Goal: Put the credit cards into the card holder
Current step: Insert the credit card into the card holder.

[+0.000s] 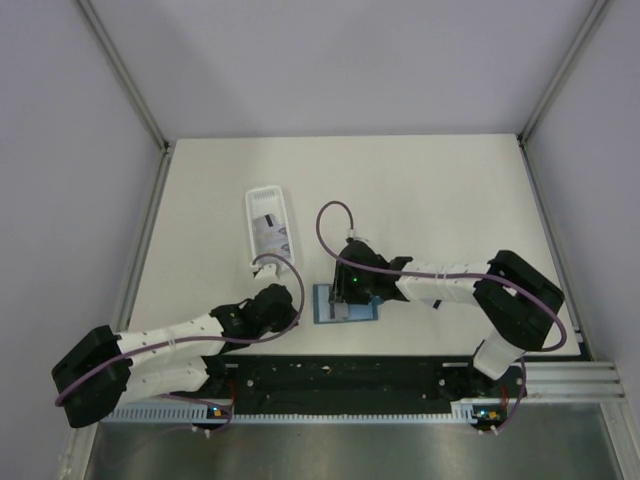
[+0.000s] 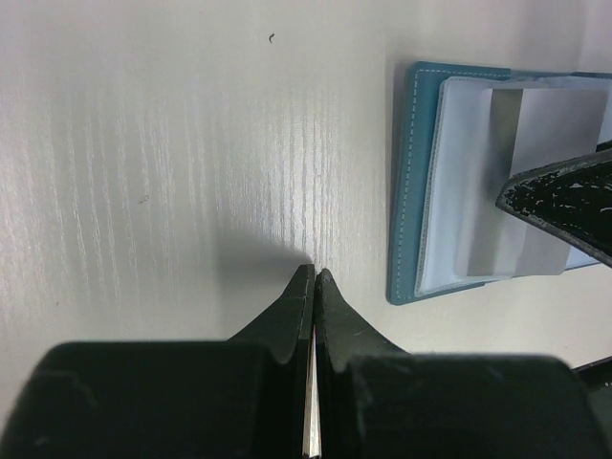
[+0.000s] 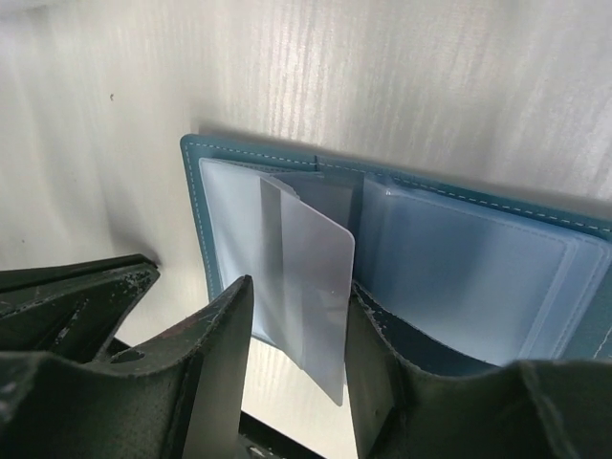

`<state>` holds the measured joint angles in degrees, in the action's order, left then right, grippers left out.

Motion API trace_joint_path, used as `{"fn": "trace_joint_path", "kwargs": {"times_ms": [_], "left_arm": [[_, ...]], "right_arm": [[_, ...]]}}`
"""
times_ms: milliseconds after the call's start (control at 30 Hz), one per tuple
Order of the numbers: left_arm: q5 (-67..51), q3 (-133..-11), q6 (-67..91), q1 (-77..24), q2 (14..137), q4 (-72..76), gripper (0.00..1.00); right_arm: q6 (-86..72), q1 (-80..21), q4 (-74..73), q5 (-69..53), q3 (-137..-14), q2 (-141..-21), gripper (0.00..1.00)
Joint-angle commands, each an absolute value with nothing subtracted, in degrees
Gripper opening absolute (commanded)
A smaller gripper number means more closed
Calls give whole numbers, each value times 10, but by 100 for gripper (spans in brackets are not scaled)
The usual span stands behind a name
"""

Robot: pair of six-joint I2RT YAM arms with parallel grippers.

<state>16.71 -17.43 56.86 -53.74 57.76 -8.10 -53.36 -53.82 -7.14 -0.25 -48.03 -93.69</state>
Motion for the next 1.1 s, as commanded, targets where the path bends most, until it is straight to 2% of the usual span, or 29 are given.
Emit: {"fn": "trace_joint_path", "kwargs": {"times_ms": [0, 200, 500, 1067], "left_arm": [[164, -167, 566, -540, 581, -66, 0], [163, -170, 562, -540, 584, -63, 0], [164, -183, 555, -540, 596, -64, 0], [171, -236, 520, -535, 641, -53, 0]], "right_arm": [[-502, -546, -144, 32, -515, -904, 42], [-473, -545, -210, 48, -543, -892, 43], [-464, -544, -238, 43, -555, -885, 50], [-469, -545, -215, 40, -549, -929, 48]]}}
